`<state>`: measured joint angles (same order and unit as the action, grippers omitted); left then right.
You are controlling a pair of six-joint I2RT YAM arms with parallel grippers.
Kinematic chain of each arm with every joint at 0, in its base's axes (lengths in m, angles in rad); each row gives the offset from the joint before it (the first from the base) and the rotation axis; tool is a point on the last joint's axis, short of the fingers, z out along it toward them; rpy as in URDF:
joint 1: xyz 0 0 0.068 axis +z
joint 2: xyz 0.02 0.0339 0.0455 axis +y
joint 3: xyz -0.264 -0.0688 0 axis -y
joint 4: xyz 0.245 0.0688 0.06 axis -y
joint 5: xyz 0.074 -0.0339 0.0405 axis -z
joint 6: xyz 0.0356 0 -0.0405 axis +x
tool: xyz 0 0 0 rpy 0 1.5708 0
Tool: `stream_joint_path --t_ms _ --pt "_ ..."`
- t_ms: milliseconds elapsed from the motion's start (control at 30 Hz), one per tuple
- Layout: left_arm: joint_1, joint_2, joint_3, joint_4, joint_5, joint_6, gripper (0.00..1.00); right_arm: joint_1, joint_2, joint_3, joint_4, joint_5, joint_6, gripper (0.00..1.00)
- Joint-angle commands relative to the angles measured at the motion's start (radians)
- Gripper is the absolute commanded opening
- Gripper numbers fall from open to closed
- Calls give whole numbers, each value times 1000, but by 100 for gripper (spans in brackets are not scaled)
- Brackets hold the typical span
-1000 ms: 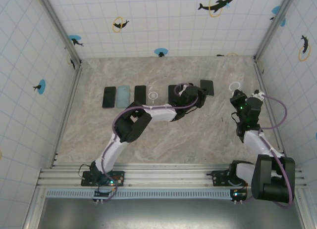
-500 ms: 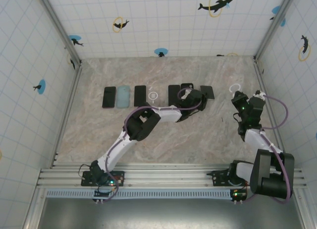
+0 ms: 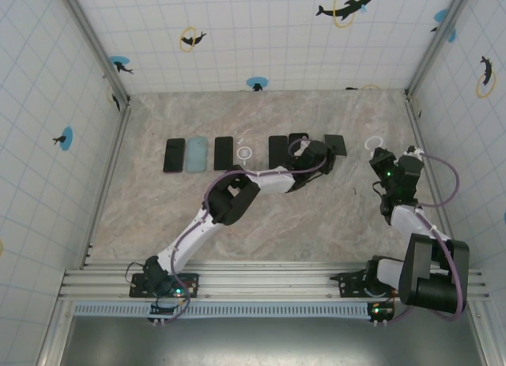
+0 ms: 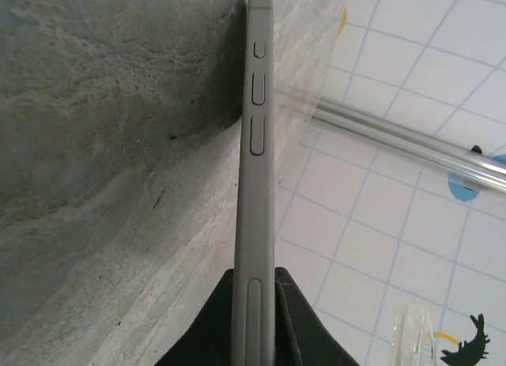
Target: Take the phone out of the phone case
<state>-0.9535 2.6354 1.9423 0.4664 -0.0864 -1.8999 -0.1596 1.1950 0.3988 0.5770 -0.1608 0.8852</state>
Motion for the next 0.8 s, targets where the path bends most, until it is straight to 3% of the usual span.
stream_joint_path --t_ms 0,267,767 --pt "6 12 46 -44 10 -27 23 -7 12 -17 65 -22 11 2" --pt "-1 -17 47 -90 41 -14 37 -7 20 -13 67 -25 13 2" --pt "-9 -104 -49 -180 135 -42 46 -8 49 16 28 -31 -3 2"
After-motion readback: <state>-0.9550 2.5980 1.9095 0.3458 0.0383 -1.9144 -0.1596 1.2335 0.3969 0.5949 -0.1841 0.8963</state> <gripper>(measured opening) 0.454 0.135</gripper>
